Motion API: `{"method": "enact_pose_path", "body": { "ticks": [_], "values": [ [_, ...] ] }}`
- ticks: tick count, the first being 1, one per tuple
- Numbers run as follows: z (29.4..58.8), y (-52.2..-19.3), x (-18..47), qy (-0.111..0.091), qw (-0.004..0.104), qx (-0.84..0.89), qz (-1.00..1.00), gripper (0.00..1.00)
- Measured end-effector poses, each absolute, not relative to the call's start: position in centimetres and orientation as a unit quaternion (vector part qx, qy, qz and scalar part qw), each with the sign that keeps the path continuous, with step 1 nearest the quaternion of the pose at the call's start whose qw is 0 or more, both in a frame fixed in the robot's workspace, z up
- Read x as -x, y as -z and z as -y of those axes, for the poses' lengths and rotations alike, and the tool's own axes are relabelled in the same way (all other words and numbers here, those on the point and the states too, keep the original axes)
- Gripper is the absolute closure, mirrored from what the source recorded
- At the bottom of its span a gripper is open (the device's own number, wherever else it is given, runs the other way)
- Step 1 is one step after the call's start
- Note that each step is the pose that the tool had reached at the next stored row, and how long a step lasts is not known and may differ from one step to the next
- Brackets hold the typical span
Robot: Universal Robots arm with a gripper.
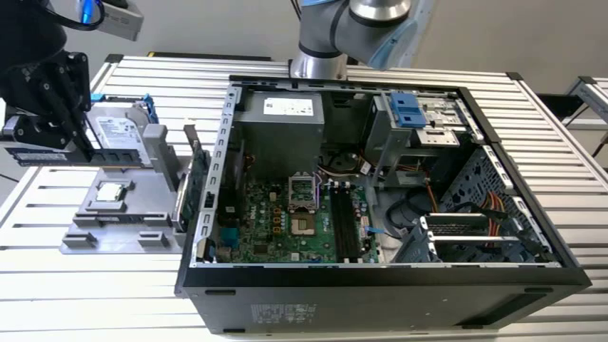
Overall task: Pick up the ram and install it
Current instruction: 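Pick up the ram and move it above insertion slot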
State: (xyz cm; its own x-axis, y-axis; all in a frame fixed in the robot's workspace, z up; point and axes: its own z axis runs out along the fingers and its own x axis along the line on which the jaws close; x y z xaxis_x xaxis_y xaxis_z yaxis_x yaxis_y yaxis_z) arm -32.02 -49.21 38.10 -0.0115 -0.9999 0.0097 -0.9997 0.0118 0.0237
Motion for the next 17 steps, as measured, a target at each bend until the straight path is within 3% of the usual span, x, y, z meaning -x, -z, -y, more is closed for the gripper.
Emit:
{"method": "enact_pose_path", "body": {
  "ticks": [17],
  "values": [
    [49.2,-38.1,30.2,0.005,0.012,-0.703,0.711,1.0]
  ]
}}
